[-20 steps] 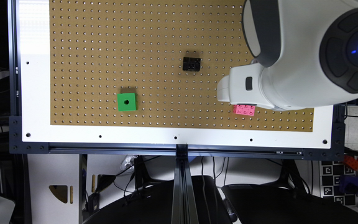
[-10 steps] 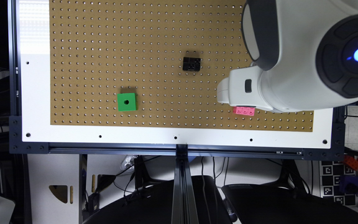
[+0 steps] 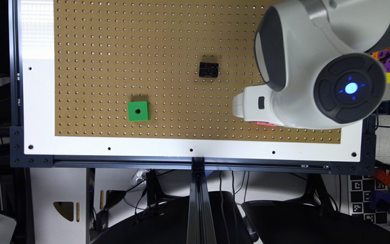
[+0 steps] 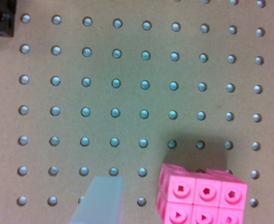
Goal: Pick up pink block.
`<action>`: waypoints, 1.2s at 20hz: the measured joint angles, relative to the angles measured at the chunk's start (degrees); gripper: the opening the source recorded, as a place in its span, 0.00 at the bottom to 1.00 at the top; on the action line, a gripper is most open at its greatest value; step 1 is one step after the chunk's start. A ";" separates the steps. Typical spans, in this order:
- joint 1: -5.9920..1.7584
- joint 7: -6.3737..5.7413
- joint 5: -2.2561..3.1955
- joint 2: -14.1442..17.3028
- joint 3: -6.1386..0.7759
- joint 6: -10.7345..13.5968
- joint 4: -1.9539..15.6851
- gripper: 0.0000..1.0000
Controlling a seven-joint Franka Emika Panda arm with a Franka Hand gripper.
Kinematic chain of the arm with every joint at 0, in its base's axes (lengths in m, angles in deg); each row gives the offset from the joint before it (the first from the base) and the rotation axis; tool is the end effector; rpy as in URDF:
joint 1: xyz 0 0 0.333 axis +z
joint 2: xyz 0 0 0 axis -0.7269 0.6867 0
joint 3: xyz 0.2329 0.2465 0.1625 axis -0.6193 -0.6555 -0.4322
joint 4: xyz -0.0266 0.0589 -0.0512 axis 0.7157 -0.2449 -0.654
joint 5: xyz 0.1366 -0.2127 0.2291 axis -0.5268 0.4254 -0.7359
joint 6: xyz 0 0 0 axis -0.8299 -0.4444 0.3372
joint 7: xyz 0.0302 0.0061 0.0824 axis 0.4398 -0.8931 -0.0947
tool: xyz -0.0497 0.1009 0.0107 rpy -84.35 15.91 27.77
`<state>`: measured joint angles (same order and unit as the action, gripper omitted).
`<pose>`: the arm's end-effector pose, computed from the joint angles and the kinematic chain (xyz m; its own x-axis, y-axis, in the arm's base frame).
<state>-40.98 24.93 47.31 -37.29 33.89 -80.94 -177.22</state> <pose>0.6007 0.1806 0.3474 0.7331 -0.6790 -0.0379 -0.6795 -0.7291 -0.0816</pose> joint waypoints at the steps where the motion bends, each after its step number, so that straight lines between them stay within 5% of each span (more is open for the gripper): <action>1: 0.00 -0.04 0.15 0.44 0.00 -0.22 0.15 1.00; 11: 0.44 -0.31 0.47 2.44 0.01 -0.26 3.20 1.00; 18: 0.53 -0.60 1.70 8.31 0.05 -2.18 6.01 1.00; 24: 0.56 -0.60 1.75 8.94 0.05 -2.12 6.91 1.00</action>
<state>-40.42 24.33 49.06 -28.35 33.94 -83.06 -170.31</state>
